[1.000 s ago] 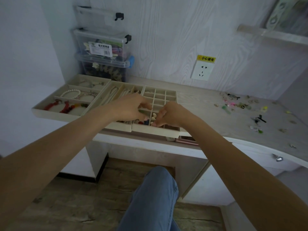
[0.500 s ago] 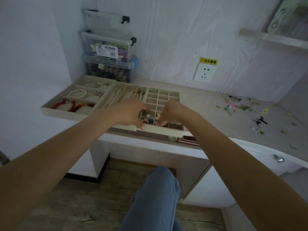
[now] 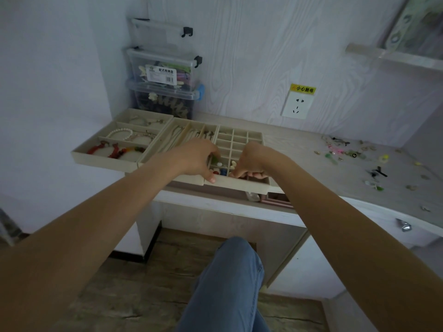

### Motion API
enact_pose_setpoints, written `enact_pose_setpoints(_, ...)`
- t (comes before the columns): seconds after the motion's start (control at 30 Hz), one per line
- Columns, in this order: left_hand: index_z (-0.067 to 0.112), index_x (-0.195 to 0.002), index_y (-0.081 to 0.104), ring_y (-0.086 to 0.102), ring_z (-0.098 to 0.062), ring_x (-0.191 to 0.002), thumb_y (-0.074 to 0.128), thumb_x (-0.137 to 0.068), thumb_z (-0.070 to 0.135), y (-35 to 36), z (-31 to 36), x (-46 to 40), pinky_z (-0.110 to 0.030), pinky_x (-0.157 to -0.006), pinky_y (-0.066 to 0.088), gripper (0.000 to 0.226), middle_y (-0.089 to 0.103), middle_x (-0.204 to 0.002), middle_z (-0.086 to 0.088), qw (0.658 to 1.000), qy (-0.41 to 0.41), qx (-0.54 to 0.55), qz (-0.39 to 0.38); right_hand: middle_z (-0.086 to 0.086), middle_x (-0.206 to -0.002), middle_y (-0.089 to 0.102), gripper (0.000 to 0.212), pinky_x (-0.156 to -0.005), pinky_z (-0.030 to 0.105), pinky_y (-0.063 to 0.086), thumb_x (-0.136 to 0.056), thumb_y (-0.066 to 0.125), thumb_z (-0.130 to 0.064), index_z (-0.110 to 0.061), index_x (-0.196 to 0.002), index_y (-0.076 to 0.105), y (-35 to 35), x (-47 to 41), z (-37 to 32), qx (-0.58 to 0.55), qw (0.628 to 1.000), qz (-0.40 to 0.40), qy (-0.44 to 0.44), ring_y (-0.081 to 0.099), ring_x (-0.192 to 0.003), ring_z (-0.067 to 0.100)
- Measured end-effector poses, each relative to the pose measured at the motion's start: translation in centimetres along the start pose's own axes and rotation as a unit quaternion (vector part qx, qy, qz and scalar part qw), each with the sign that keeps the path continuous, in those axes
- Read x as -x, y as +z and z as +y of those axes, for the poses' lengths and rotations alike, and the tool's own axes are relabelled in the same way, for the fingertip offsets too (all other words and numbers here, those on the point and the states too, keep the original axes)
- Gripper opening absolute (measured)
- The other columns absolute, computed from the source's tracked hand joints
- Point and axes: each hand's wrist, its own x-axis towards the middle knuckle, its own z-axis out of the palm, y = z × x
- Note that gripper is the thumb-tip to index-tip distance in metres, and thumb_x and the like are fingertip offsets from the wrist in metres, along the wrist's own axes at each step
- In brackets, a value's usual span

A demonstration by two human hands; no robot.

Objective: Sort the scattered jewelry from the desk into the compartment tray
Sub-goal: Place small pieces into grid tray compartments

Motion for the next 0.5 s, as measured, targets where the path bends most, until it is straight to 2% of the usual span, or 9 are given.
enact_pose_setpoints(0.5, 0.014, -0.136, 0.045, 0.047, -0.022, -0.122, 0.075, -0.077, 0.024, 0.27, 0.3, 0.53, -0.032, -0.098, 0.039, 0.067, 0.048, -0.136, -0.005, 1.0, -0.013, 0.027, 0.002, 0.004, -0.057, 0.047, 0.027, -0.045, 0.022, 0.033, -0.081, 0.07, -0.011, -0.01, -0.064, 0.049, 0.69, 0.23, 0.35, -0.062, 0.998, 0.022, 0.025, 0.039, -0.047, 0.012)
